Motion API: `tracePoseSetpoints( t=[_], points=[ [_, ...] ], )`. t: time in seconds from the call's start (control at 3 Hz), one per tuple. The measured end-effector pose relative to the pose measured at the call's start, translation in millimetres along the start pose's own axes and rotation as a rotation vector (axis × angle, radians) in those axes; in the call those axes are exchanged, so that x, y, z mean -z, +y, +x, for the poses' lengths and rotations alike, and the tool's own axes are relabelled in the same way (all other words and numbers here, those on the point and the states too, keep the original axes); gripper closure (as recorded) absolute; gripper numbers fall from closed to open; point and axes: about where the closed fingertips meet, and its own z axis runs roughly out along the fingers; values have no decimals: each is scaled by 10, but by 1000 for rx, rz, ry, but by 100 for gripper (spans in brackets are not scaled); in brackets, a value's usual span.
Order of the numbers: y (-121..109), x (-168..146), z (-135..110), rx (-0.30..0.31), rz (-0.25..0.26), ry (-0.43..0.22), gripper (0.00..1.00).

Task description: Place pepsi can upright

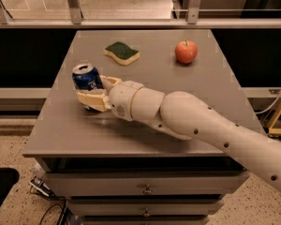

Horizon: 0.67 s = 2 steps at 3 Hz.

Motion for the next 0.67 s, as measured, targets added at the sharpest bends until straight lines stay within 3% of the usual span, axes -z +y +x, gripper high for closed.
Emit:
tracePoseSetpoints(
  t=[0.67],
  points=[
    [29, -19, -8, 2, -6, 0, 36]
  ],
)
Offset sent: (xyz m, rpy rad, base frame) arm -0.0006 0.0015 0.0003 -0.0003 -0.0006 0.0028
